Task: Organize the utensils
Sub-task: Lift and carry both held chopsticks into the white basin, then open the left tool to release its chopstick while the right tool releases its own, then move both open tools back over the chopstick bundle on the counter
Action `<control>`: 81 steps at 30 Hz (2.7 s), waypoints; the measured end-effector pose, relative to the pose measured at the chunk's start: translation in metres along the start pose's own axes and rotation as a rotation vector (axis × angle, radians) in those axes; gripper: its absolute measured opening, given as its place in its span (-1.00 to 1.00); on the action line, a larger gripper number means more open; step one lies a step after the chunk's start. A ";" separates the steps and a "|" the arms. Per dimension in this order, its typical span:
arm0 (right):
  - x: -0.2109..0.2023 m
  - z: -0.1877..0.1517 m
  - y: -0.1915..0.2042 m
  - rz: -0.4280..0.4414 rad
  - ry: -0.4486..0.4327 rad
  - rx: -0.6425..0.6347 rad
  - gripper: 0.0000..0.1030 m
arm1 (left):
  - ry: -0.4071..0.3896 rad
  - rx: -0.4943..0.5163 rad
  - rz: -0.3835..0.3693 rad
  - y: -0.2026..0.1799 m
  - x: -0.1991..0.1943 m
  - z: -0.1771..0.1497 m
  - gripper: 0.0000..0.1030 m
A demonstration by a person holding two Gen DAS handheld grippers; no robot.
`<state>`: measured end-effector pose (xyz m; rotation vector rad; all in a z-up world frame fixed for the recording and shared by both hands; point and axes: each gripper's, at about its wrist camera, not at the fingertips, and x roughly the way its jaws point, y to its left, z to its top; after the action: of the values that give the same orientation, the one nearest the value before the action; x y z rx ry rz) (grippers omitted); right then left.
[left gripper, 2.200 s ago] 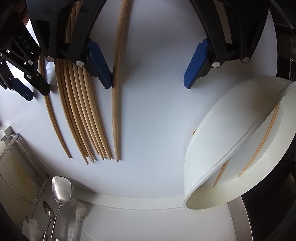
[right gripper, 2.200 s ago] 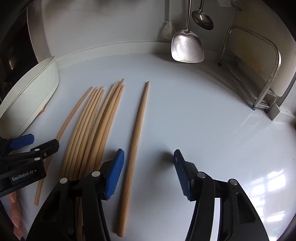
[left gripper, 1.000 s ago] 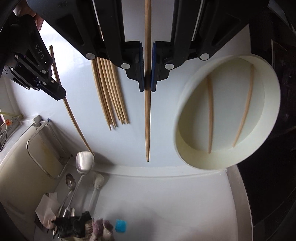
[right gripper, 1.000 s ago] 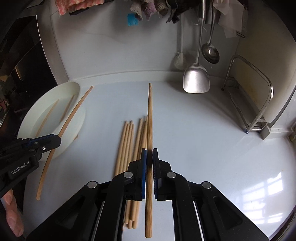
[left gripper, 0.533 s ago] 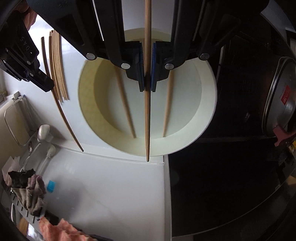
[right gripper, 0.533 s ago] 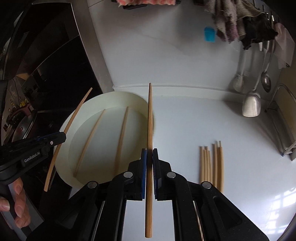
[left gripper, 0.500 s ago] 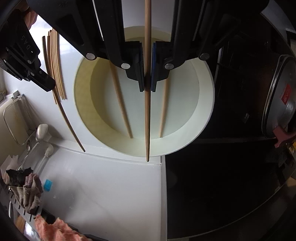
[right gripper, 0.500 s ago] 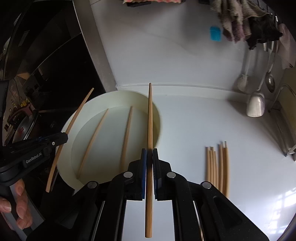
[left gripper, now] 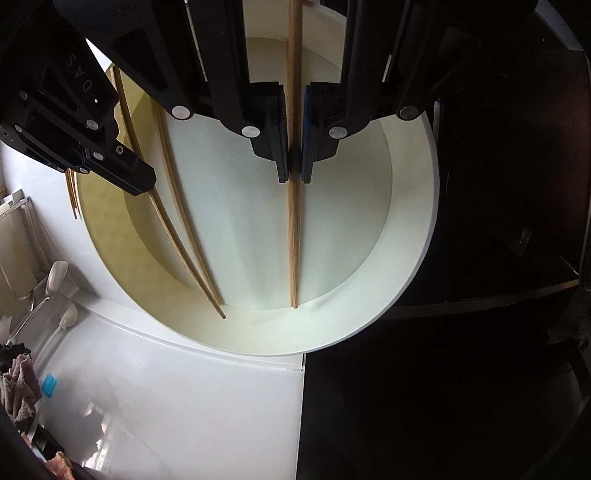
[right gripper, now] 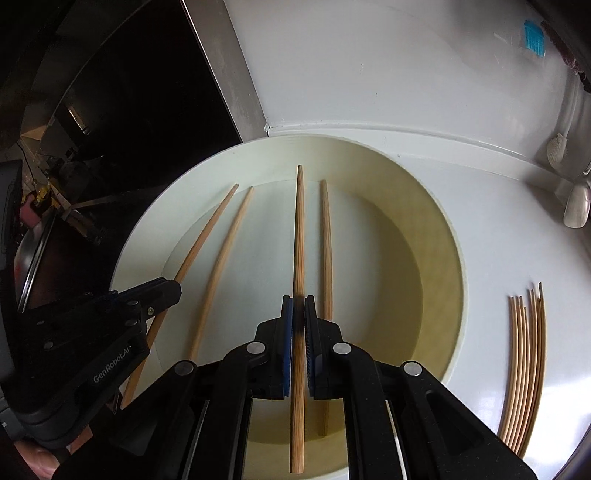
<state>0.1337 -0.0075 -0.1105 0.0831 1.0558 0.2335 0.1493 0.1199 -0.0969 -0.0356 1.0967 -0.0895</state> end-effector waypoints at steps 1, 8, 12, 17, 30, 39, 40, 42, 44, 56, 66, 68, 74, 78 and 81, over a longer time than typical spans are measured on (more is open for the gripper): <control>0.004 0.000 0.001 -0.002 0.008 -0.001 -0.88 | 0.004 0.001 -0.003 0.000 0.003 0.000 -0.86; 0.026 0.002 -0.002 -0.014 0.070 0.018 -0.88 | 0.016 0.004 -0.016 0.002 0.016 0.004 -0.86; 0.033 0.003 -0.006 -0.019 0.088 0.030 -0.88 | 0.035 0.009 -0.013 0.001 0.022 0.003 -0.86; 0.038 0.004 -0.010 -0.011 0.110 0.052 -0.88 | 0.060 0.008 -0.011 -0.001 0.033 0.005 -0.85; 0.028 0.007 -0.010 -0.009 0.088 0.063 -0.76 | 0.034 -0.018 0.020 0.016 0.015 0.002 -0.29; 0.006 -0.002 -0.008 -0.011 0.054 0.059 -0.51 | 0.000 -0.037 0.034 0.026 -0.008 -0.002 -0.27; 0.003 -0.004 -0.008 -0.009 0.051 0.061 -0.49 | -0.001 -0.038 0.037 0.026 -0.010 -0.003 -0.27; -0.005 -0.009 -0.010 -0.008 0.043 0.066 -0.38 | 0.000 -0.039 0.038 0.026 -0.014 -0.005 -0.27; -0.014 -0.015 -0.011 -0.004 0.033 0.068 -0.36 | -0.003 -0.041 0.040 0.025 -0.018 -0.007 -0.20; -0.050 -0.047 -0.030 -0.015 -0.005 0.094 -0.16 | -0.074 -0.009 0.030 0.000 -0.058 -0.023 0.37; -0.089 -0.069 -0.065 -0.048 -0.027 0.113 0.00 | -0.098 0.016 0.006 -0.042 -0.082 -0.045 0.67; -0.097 -0.076 -0.077 -0.065 -0.026 0.125 0.04 | -0.099 0.019 -0.006 -0.052 -0.085 -0.049 0.72; -0.119 -0.104 -0.122 -0.135 -0.028 0.156 0.10 | -0.083 0.048 -0.040 -0.090 -0.086 -0.062 0.80; -0.131 -0.122 -0.154 -0.177 -0.030 0.184 0.14 | -0.082 0.074 -0.046 -0.117 -0.085 -0.071 0.80; -0.138 -0.133 -0.176 -0.189 -0.034 0.209 0.14 | -0.092 0.082 -0.049 -0.138 -0.086 -0.080 0.84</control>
<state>-0.0201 -0.2163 -0.0897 0.1741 1.0445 -0.0501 0.0318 -0.0086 -0.0466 0.0065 0.9996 -0.1754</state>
